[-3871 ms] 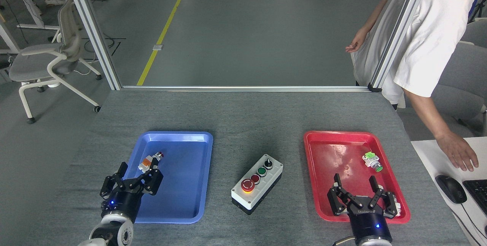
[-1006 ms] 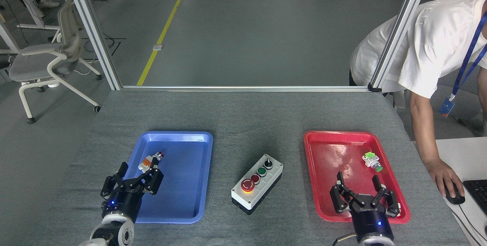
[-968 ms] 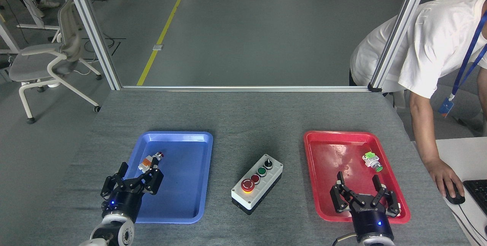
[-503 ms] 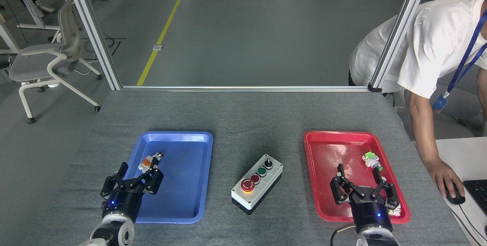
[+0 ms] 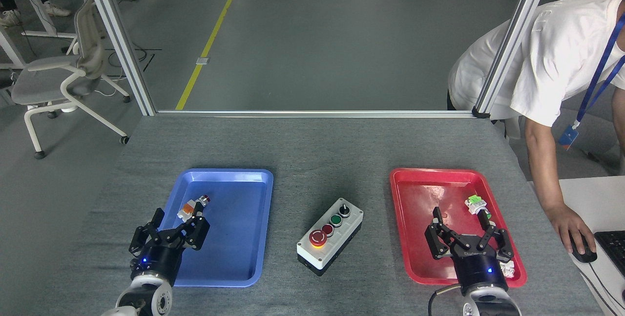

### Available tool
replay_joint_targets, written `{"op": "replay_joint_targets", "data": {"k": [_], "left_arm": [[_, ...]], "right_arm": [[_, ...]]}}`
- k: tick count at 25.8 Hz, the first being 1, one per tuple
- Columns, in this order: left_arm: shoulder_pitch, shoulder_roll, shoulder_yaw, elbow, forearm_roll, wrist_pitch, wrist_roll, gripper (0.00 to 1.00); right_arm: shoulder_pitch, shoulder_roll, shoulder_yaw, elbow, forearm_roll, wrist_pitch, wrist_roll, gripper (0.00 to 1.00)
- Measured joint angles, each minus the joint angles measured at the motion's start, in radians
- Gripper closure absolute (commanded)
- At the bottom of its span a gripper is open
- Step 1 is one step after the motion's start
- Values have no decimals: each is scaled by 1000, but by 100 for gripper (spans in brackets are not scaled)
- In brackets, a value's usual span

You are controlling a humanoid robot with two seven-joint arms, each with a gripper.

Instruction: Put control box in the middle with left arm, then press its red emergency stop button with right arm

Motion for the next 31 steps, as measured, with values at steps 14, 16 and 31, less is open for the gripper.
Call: {"op": "replay_joint_targets", "data": {"k": [14,16,31], "left_arm": [[0,0,0,0,0,0,0,1],[0,0,0,0,0,0,0,1],[0,0,0,0,0,0,0,1]], "right_arm": [[-1,-15,-21,-2,-2,-64,-2,1],[-2,-14,-21,-2,-2,-66,-2,1],[7,-19,-13,-2,-56,-92,-5,1]]}}
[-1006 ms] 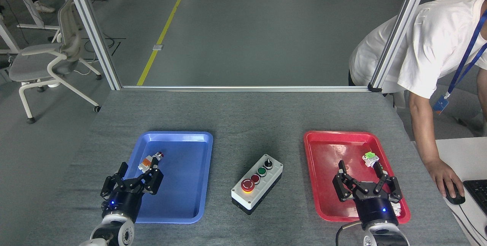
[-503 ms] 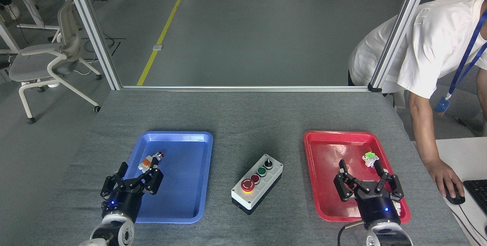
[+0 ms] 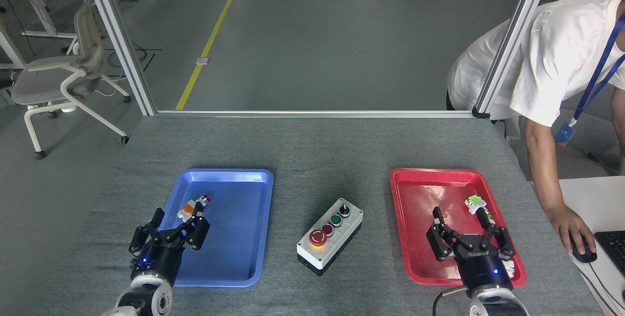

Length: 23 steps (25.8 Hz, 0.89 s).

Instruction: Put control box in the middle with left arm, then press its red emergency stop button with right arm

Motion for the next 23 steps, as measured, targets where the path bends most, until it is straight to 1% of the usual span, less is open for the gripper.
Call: {"op": "replay_joint_targets", "data": {"k": [3,6,9,10,11,13,15,18,20,21,23], "left_arm": [[0,0,0,0,0,0,0,1],[0,0,0,0,0,0,0,1],[0,0,0,0,0,0,0,1],[0,0,0,0,0,0,0,1],[0,0,0,0,0,0,0,1],[0,0,0,0,0,0,0,1],[0,0,0,0,0,0,0,1],[0,0,0,0,0,0,0,1],[0,0,0,0,0,0,0,1],[0,0,0,0,0,0,0,1],[0,0,0,0,0,0,0,1]], "right_arm": [[1,-3,1,1,2,-1,0,1],[2,-21,6,12,5,-2,-2,1],[5,-33,40,25,9,-6,-3,1],[6,-33,59,26,10,-11,-3,3],[7,-33,76,25,11,-16,-3,13],[11,-32,103,19,13,-23,-3,47],[16,-32,121,17,13,-32,-2,60],[19,-33,154,15,14,-72,0,82],[17,-35,180,17,14,-97,4,89],[13,-35,195,19,14,-114,7,95],[5,-34,230,23,13,-147,12,100]]}}
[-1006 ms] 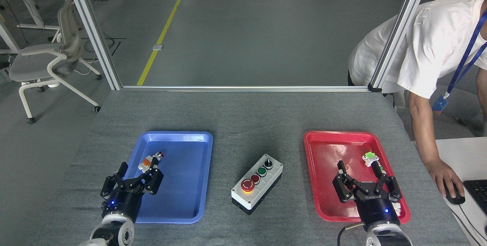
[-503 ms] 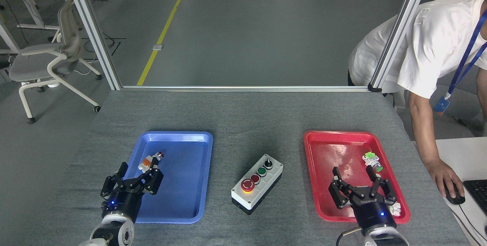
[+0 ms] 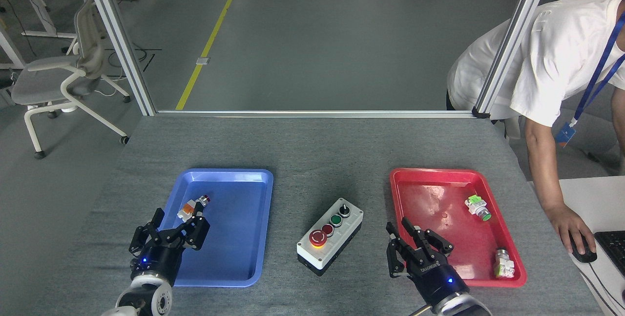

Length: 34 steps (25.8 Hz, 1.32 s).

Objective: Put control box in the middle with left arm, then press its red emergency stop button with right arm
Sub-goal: 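Move the right gripper from the red tray over the control box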

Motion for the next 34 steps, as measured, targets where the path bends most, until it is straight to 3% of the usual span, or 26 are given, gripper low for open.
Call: {"op": "replay_joint_targets", "data": {"k": [7,13,19,26,34], "left_arm": [[0,0,0,0,0,0,0,1],[0,0,0,0,0,0,0,1],[0,0,0,0,0,0,0,1],[0,0,0,0,0,0,0,1],[0,0,0,0,0,0,0,1]], "right_arm": [[-51,35,122,27,9,-32,4,100],[-107,120,160,119,108,-29,7,100],[-143,174,170,216,156,-8,9,100],[-171,207,173,319,192,19,-8,100],[-176,214,169,334,192,23,-17,100]]}}
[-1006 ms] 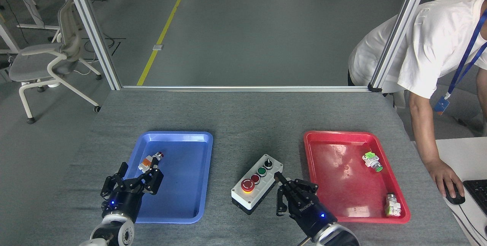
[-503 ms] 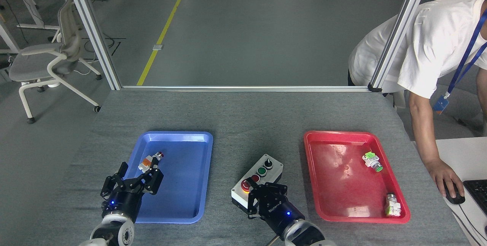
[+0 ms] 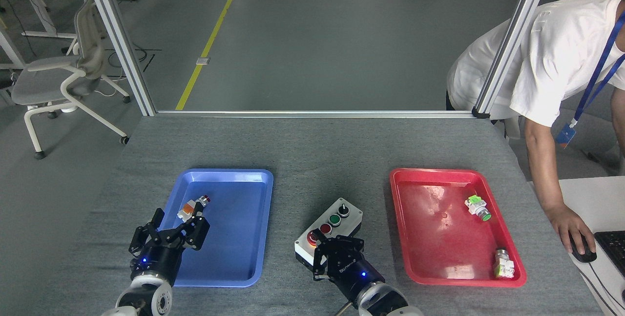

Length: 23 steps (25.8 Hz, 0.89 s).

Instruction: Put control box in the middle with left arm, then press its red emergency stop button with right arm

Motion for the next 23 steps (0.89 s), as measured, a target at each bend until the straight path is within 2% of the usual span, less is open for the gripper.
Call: {"op": "replay_joint_targets", "data": {"k": [5,7,8,11,16,23], "left_arm": [[0,0,0,0,0,0,0,1],[0,0,0,0,0,0,0,1],[0,0,0,0,0,0,0,1],[0,0,0,0,0,0,0,1],[0,0,0,0,0,0,0,1],[0,0,0,0,0,0,0,1]], "right_arm": [[-22,20,-39,-33,-41,0,19,40],[-28,20,-68,-44,-68,0,10,7],[-32,19,-81,-49,-78,0,7,2],[-44,-2,-151,-55,-96,1,3,1],[-53,-76,-251,-58,-102,1,1,1],[-20,-164,-408,-80,-102,1,-4,1]]}}
